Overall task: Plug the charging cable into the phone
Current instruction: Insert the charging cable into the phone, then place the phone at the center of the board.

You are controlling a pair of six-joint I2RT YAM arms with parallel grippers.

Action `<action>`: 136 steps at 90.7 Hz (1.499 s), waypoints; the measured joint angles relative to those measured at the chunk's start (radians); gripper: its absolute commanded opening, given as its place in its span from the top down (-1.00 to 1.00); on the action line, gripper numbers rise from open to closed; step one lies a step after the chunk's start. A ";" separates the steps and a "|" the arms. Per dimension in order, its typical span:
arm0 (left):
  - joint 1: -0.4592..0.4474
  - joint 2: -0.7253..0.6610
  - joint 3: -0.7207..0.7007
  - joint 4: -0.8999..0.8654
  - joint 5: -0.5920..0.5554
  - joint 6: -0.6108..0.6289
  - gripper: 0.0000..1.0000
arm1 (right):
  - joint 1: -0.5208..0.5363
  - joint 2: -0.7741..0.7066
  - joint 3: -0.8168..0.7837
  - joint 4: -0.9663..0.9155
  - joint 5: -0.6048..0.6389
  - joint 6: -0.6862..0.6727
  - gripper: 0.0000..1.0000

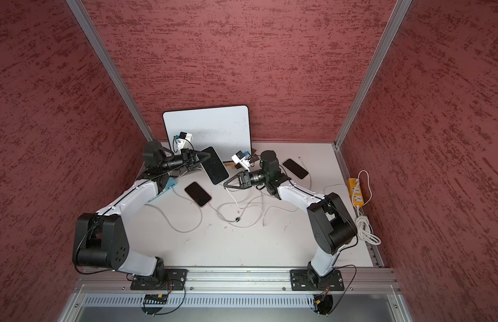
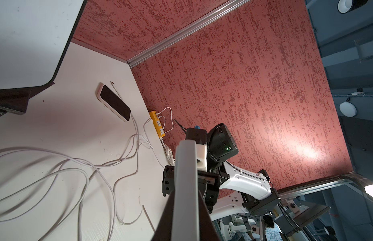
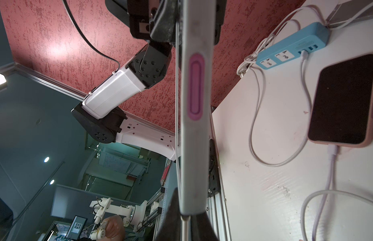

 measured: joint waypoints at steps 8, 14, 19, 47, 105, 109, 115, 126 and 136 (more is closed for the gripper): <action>-0.005 0.000 0.000 0.004 -0.007 -0.001 1.00 | -0.002 0.004 0.001 0.029 0.001 0.016 1.00; -0.005 -0.002 0.000 0.005 -0.011 -0.001 1.00 | -0.002 0.010 0.001 0.050 0.001 0.029 1.00; -0.005 -0.002 0.000 0.005 -0.016 0.000 1.00 | -0.002 0.017 0.001 0.064 0.000 0.037 1.00; -0.005 -0.002 0.000 0.005 -0.039 0.002 1.00 | -0.005 0.047 0.011 0.118 -0.004 0.067 1.00; -0.008 0.103 0.000 -0.192 -0.092 0.079 1.00 | -0.127 -0.150 -0.071 -0.173 0.190 -0.175 -0.50; -0.017 0.138 0.001 -0.217 -0.120 0.101 1.00 | -0.137 -0.160 -0.068 -0.251 0.248 -0.212 -0.50; -0.036 0.200 0.001 -0.248 -0.156 0.124 1.00 | -0.148 -0.164 -0.050 -0.391 0.346 -0.271 -0.49; -0.083 0.320 0.002 -0.287 -0.216 0.158 1.00 | -0.154 -0.164 -0.034 -0.589 0.510 -0.358 -0.49; -0.124 0.392 0.003 -0.318 -0.261 0.186 0.98 | -0.154 -0.164 -0.034 -0.719 0.634 -0.412 -0.48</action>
